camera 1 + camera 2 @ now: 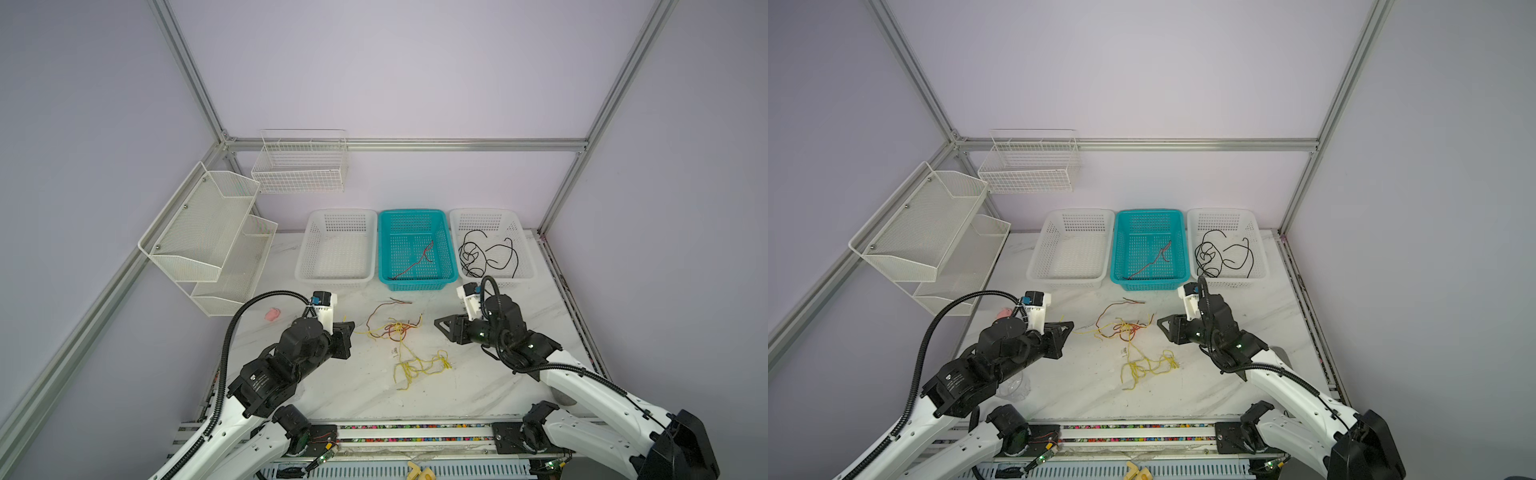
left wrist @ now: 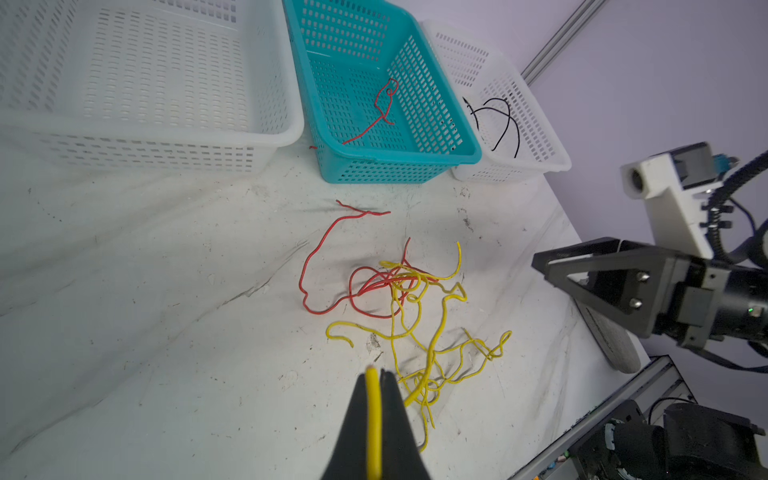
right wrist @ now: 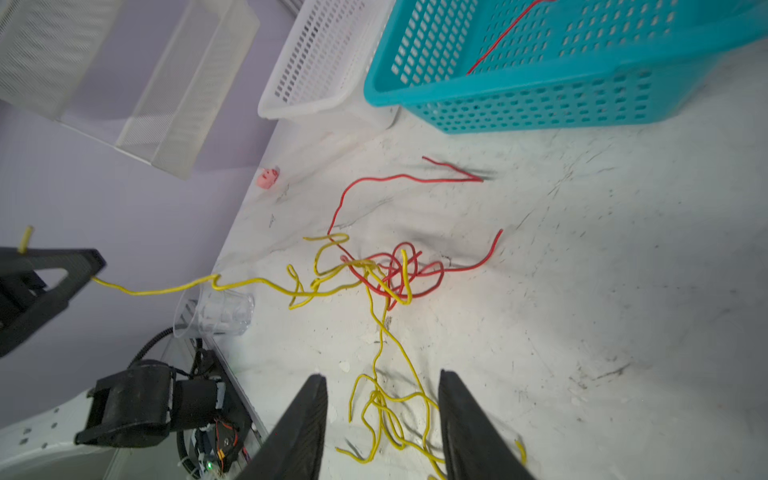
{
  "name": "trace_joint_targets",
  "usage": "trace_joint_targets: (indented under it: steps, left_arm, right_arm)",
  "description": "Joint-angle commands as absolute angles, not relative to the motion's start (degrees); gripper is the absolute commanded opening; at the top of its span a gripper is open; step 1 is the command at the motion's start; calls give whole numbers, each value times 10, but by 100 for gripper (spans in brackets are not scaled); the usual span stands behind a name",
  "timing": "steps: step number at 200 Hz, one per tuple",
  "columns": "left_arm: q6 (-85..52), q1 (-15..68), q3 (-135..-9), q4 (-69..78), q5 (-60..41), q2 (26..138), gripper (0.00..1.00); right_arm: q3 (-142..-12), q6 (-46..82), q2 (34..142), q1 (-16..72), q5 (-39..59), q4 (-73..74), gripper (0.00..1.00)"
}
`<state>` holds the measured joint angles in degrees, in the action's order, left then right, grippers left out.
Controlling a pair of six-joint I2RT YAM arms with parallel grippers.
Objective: Untangle the cables
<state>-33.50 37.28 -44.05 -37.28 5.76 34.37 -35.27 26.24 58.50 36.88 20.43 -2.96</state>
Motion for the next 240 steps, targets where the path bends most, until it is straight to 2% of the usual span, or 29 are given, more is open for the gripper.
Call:
trace_joint_targets:
  steps: [1,38,97,136,166,212,240]
  left_arm:
    - [-345,370,-413,-318,49,317,0]
    - [-351,370,-405,-290,15,317,0]
    - [-394,370,-392,-253,39,266,0]
    - [-442,370,-368,-194,46,209,0]
    - [-468,370,-354,-163,30,208,0]
    - [-466,370,-372,-189,58,203,0]
    - [-464,370,-376,-196,66,199,0]
  right_arm:
    - [-360,242,595,415,150,11,47]
    - [-344,246,612,441,128,98,48]
    - [-303,245,689,459,122,203,48]
    - [-241,238,650,462,97,272,47]
    - [-220,249,658,465,135,343,48]
    - [-213,233,641,469,153,323,48]
    - [-195,241,633,472,122,293,48]
